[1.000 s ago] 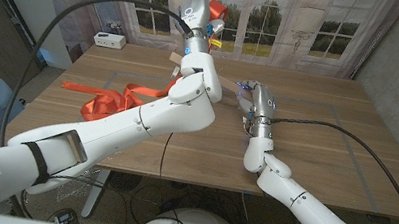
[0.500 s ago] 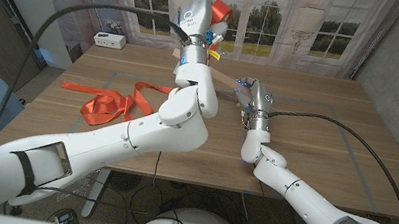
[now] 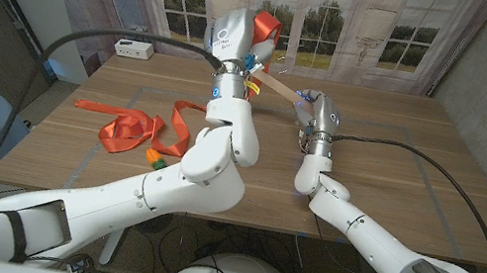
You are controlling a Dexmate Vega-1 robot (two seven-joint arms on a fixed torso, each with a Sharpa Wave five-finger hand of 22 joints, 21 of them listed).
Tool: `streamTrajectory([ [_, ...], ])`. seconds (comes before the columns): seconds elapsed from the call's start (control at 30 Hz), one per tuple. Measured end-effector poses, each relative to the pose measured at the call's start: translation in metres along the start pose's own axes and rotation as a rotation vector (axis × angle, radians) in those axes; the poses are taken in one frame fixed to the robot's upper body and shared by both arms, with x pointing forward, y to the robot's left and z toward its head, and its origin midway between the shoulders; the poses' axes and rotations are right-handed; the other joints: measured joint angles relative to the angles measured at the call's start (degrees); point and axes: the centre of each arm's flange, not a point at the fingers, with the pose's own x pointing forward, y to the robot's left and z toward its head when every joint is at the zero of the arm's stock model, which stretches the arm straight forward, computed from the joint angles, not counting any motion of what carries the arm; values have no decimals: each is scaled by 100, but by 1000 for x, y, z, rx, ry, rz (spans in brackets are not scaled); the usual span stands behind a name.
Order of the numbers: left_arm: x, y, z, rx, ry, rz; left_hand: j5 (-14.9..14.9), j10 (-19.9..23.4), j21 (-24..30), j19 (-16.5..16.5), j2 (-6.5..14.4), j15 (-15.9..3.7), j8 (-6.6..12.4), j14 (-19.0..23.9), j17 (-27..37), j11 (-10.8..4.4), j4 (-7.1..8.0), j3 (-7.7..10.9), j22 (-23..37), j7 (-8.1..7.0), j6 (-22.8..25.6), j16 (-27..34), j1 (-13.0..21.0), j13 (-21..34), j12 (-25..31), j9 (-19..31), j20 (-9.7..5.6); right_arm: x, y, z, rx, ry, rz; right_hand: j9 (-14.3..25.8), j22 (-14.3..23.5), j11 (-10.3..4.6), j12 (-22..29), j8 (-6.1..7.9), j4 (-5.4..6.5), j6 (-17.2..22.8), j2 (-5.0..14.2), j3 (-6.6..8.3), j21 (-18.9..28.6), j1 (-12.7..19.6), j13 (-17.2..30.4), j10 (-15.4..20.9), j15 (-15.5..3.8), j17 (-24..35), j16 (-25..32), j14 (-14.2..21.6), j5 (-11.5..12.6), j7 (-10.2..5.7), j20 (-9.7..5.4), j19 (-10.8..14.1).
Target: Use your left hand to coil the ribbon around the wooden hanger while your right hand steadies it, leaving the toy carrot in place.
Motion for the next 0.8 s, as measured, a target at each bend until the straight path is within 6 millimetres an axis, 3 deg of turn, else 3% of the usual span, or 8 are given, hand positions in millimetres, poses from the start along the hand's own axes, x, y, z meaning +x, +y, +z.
streamTrajectory([
  [0.5, -42, -5, -20, -41, 62, -62, -12, 0, 61, 0, -9, 0, -38, 1, 19, 0, 1, -1, -1, 4, 36, -19, 9, 0, 1, 16, 0, -9, -32, -8, 97, 27, -160, 0, 0, 2, -4, -1, 0, 0, 0, 0, 46, 0, -29, 2, -11, 26, -59, 52, -17, 0, 0, 1],
  [0.8, -53, -11, -35, -70, 111, -98, 6, 0, 105, -43, -9, 7, -36, 10, 19, 0, 8, -8, -1, 4, 36, -39, 9, 0, 2, 17, -18, -19, -55, -7, 195, 15, -268, 4, 0, 2, 22, -10, 0, 0, 0, 1, 46, 0, -29, 2, -11, 52, -81, 52, -5, 0, 0, 1],
])
